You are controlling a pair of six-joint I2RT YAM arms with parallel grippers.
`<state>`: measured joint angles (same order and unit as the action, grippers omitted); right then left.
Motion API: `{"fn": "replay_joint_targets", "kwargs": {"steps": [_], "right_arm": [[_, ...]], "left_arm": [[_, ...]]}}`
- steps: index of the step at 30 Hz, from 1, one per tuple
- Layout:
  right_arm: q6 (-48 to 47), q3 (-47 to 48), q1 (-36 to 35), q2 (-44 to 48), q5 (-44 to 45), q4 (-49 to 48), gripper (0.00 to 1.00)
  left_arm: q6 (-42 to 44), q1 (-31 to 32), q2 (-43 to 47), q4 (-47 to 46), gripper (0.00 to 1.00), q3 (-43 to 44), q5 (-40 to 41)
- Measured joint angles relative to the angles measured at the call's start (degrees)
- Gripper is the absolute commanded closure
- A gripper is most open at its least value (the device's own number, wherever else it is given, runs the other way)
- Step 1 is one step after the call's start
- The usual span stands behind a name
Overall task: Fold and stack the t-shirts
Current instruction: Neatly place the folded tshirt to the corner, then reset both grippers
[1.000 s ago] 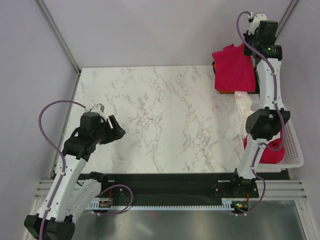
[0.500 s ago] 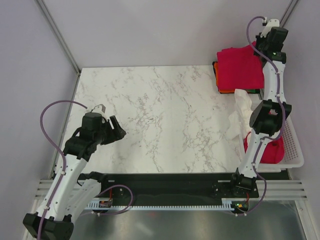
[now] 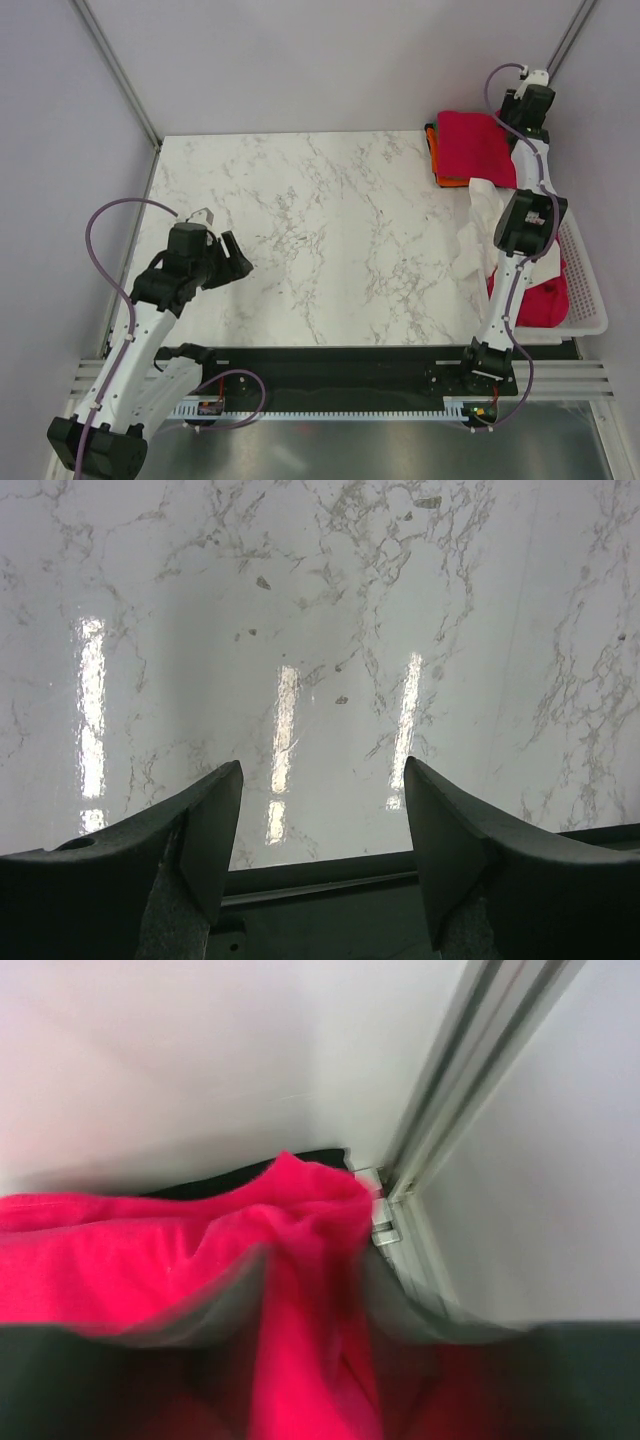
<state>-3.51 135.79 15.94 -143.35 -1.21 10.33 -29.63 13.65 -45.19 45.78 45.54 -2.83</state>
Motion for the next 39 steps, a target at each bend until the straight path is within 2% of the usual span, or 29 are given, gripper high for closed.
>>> {"fn": "replay_joint_targets", "kwargs": {"steps": [1, 3, 9, 13, 19, 24, 28, 32, 39], "right_arm": [[0.9, 0.0, 0.0, -0.4, 1.0, -0.9, 0.12], [1.9, 0.0, -0.2, -1.0, 4.2, -2.0, 0.03], [7.0, -5.3, -0.3, 1.9, 13.7, -3.3, 0.02], [11.5, -12.4, -0.3, 8.5, 15.2, -2.6, 0.02], [20.5, -26.9, -1.0, 29.7, 10.8, -1.9, 0.02], [29.1, -48.1, -4.2, 55.5, 1.7, -6.8, 0.02], [33.5, -63.8, -11.8, 70.2, -5.2, -10.5, 0.02], [36.5, -79.6, -24.3, 78.1, -8.6, -10.3, 0.02], [41.2, -98.4, -48.9, 88.5, -3.6, -2.7, 0.02]], "left_arm": [[0.0, 0.0, 0.0, 0.0, 0.28, 0.0, 0.0], [0.0, 0.0, 0.0, 0.0, 0.27, 0.0, 0.1], [0.0, 0.0, 0.3, 0.0, 0.27, 0.0, 0.3], [0.0, 0.0, 1.7, 0.0, 0.28, 0.0, 0.2], [0.0, 0.0, 4.8, -0.1, 0.27, 0.0, -0.3], [0.0, 0.0, 8.3, -0.1, 0.28, 0.0, -0.5], [0.0, 0.0, 10.4, -0.1, 0.28, 0.0, -0.5], [0.0, 0.0, 10.8, -0.1, 0.28, 0.0, -0.6], [0.0, 0.4, 11.7, -0.1, 0.28, 0.0, -0.7]]}}
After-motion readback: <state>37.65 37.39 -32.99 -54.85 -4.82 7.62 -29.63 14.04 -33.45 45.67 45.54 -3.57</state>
